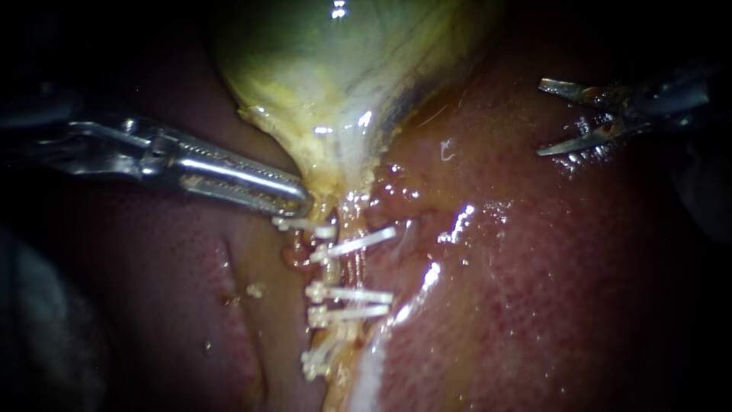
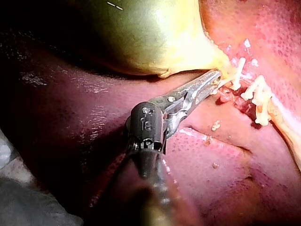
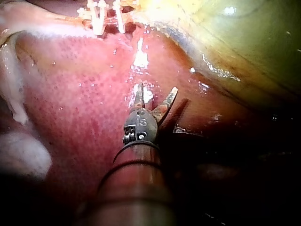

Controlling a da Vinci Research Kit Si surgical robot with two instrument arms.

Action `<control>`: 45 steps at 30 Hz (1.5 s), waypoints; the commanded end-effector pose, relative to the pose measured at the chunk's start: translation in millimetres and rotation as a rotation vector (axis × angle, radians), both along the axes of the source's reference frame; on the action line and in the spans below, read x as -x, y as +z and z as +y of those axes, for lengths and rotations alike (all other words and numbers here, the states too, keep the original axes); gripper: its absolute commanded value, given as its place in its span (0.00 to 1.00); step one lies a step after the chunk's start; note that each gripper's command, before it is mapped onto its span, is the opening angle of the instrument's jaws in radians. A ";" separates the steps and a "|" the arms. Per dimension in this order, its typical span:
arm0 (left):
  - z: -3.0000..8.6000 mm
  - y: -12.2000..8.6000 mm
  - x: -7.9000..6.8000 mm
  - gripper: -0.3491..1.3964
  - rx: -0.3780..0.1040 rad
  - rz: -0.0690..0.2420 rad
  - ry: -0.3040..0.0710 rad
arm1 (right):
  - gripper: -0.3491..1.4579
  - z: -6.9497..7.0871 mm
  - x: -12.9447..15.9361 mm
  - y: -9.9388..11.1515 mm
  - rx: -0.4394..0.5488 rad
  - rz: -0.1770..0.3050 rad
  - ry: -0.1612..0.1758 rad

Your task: Go to the cutting position right tube

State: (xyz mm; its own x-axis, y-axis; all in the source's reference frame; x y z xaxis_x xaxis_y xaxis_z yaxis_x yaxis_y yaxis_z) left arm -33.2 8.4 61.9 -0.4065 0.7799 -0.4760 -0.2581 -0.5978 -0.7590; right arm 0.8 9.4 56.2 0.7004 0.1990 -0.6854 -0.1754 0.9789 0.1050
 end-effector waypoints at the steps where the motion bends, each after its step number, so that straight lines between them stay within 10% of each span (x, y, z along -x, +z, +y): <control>1: 0.0 -0.2 -0.1 0.00 0.000 -0.001 0.001 | 0.99 0.0 0.0 0.0 0.000 0.000 0.000; 17: 4.8 -6.6 -7.8 0.00 -0.004 0.025 -0.065 | 0.99 -0.1 0.0 0.0 0.000 0.000 0.000; 28: 4.4 -7.2 -7.3 0.00 0.001 0.026 -0.071 | 0.99 -2.4 -2.4 -0.8 -0.125 0.075 0.037; 45: 4.4 -7.3 -7.3 0.00 0.001 0.023 -0.072 | 0.97 -10.4 -12.4 1.0 -0.378 0.209 0.022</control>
